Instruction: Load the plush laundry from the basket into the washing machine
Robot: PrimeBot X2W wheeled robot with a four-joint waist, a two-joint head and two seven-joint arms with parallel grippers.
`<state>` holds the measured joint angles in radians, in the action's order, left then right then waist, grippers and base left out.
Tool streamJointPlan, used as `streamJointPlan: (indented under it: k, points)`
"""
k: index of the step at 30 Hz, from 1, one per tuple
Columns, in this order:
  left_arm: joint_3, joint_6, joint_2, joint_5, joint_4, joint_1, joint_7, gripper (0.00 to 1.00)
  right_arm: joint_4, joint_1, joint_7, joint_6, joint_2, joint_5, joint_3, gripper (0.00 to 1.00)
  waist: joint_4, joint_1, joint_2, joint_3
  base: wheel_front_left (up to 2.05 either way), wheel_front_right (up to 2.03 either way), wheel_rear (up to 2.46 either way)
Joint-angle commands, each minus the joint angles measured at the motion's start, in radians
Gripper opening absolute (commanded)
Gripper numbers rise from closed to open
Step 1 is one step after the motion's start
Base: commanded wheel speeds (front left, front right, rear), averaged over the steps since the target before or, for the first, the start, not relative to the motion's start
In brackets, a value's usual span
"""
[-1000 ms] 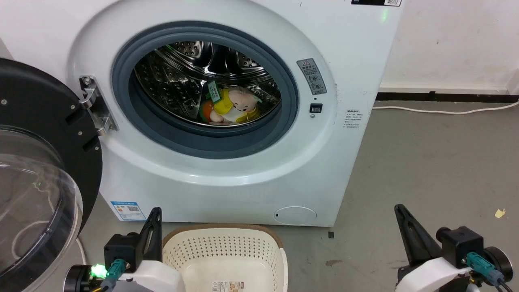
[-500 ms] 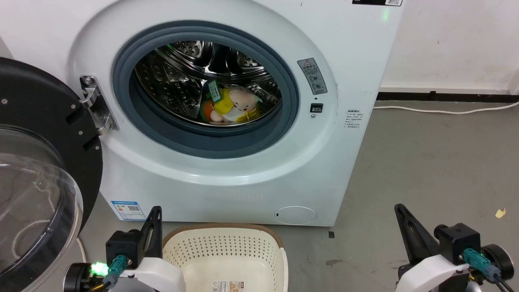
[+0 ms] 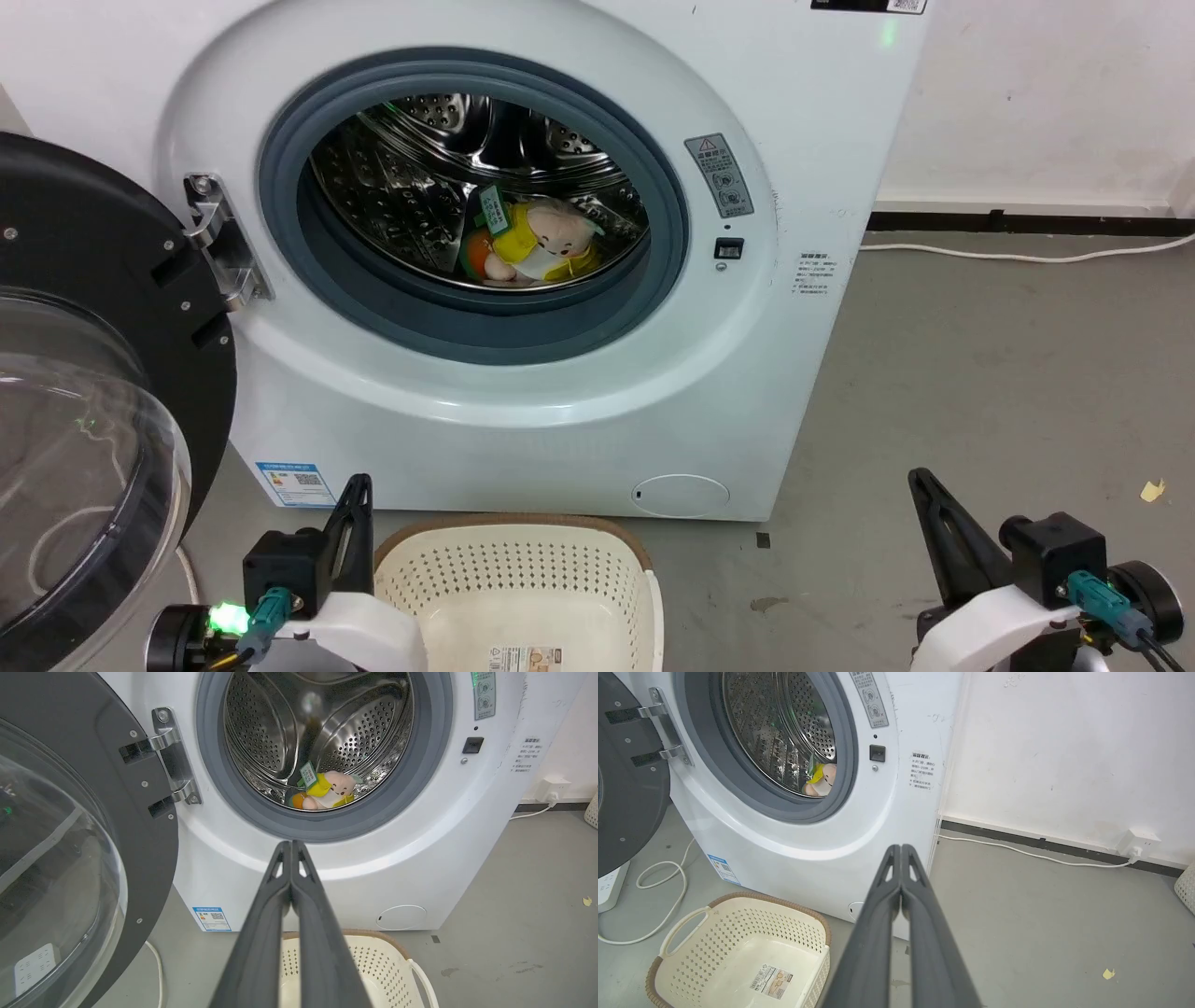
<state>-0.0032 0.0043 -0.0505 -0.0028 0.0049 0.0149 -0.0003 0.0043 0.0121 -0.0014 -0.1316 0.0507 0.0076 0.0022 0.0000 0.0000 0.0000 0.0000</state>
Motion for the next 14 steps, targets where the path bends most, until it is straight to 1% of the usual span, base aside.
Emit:
streamJointPlan:
  k: [1, 14]
  points:
    - [0.003, -0.004, 0.0, 0.003, -0.005, -0.015, 0.0, 0.0, -0.004, -0.012, 0.001, 0.001, -0.001, -0.008, -0.002, 0.0, 0.0, 0.0, 0.0, 0.0, 0.0, 0.0, 0.0]
    - [0.003, -0.004, 0.0, 0.003, -0.005, -0.015, 0.0, 0.0, -0.004, -0.012, 0.001, 0.001, -0.001, -0.008, -0.002, 0.0, 0.0, 0.0, 0.0, 0.0, 0.0, 0.0, 0.0]
